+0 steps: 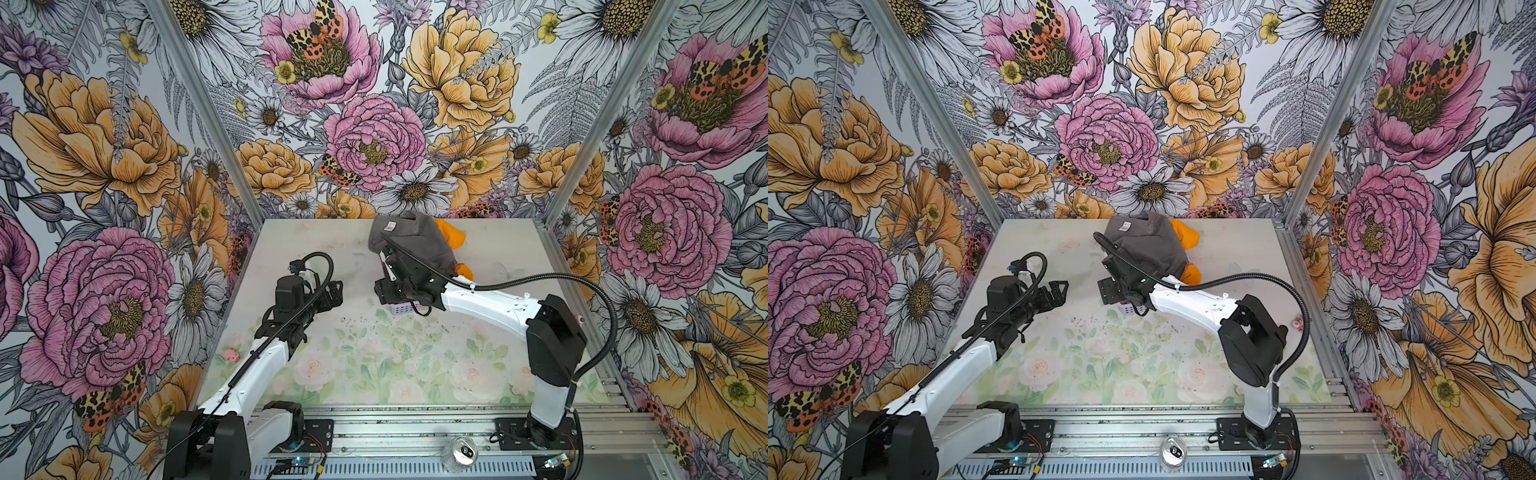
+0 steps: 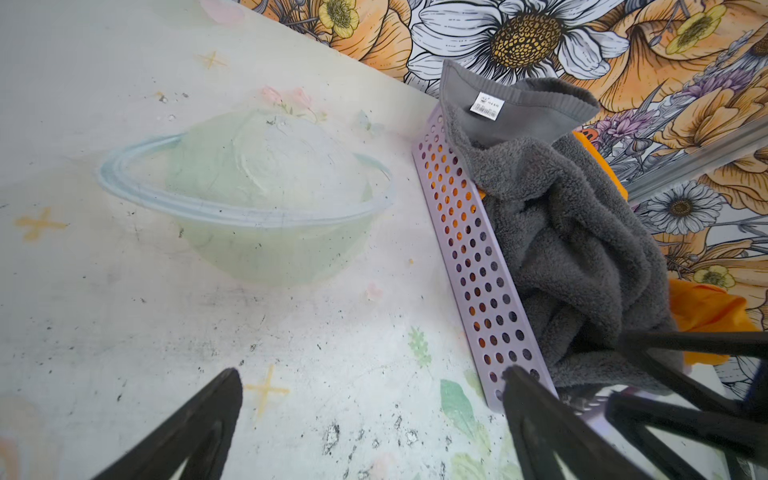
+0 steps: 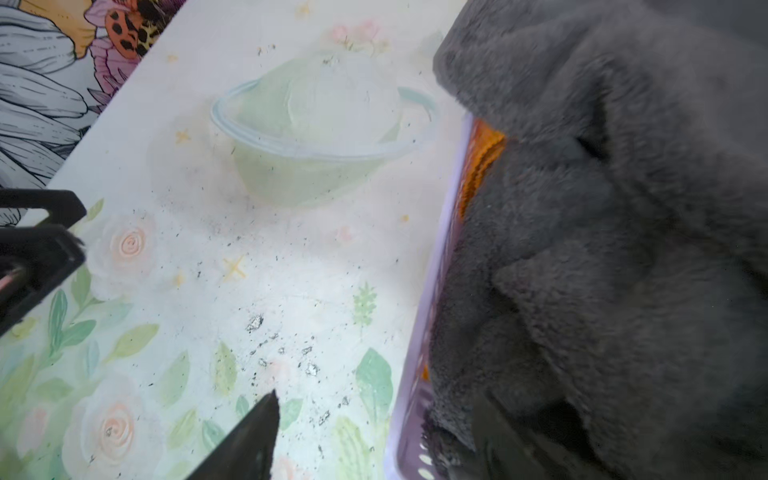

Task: Fold and stack the mixed laundry pile
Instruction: 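Reach the right gripper into the lilac basket and grasp the grey towel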

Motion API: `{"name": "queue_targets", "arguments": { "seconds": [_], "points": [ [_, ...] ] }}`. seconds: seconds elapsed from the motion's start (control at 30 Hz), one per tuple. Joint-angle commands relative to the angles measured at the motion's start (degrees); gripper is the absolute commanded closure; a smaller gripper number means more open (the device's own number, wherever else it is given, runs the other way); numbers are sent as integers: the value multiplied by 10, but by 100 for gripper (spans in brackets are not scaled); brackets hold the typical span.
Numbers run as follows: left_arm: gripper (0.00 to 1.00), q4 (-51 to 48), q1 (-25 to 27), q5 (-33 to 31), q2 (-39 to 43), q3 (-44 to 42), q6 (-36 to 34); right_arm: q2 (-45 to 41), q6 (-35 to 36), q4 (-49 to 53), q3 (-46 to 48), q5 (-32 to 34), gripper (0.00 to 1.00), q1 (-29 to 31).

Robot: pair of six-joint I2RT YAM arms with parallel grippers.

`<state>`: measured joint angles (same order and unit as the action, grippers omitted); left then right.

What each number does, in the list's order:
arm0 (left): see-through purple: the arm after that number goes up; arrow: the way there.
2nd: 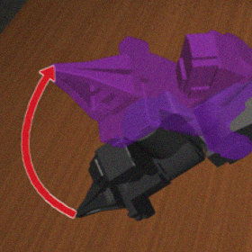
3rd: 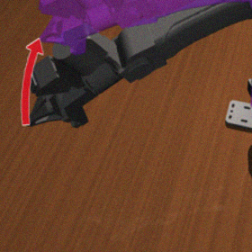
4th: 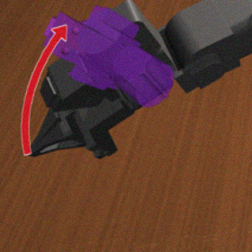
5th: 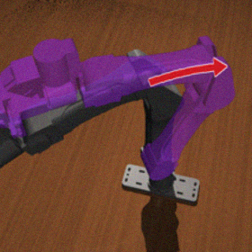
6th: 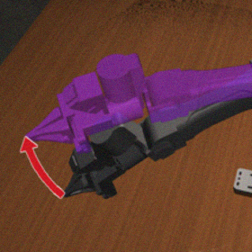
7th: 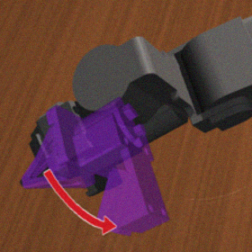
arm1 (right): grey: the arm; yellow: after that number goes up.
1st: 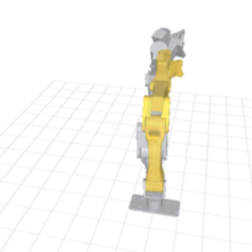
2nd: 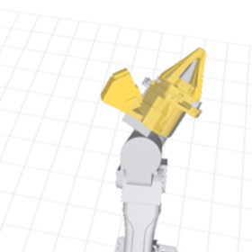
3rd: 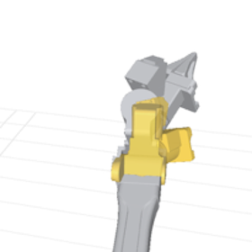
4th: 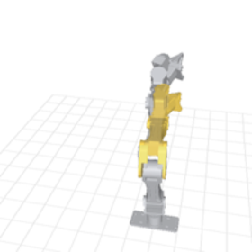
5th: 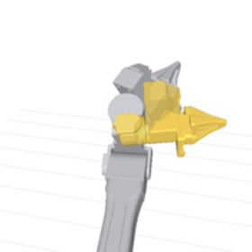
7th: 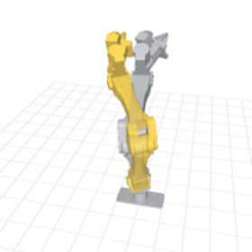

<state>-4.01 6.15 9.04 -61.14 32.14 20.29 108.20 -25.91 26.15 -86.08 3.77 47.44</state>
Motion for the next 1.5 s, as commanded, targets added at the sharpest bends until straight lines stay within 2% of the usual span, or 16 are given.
{"name": "queue_targets", "arguments": {
  "seconds": [0.0, 0.43, 0.87, 1.1, 1.23, 1.47],
  "points": [
    [1, -4, -2, 22, 5, 6, 8, 27, -23, 44, -43, -11, 34, 2],
    [1, 4, -3, 25, -3, 2, 15, 95, -34, 69, -83, 4, 62, 9],
    [1, 3, 0, 22, -5, 1, 17, 115, -45, 85, -86, 34, 80, 8],
    [1, 0, 0, 23, -7, 3, 16, 100, -53, 96, -72, 71, 100, 0],
    [1, -2, 2, 22, -7, 4, 16, 78, -51, 107, -49, 88, 100, -17],
    [1, -1, 4, 25, -12, 6, 16, 28, -13, 109, 20, 100, 100, -105]
  ]
}}
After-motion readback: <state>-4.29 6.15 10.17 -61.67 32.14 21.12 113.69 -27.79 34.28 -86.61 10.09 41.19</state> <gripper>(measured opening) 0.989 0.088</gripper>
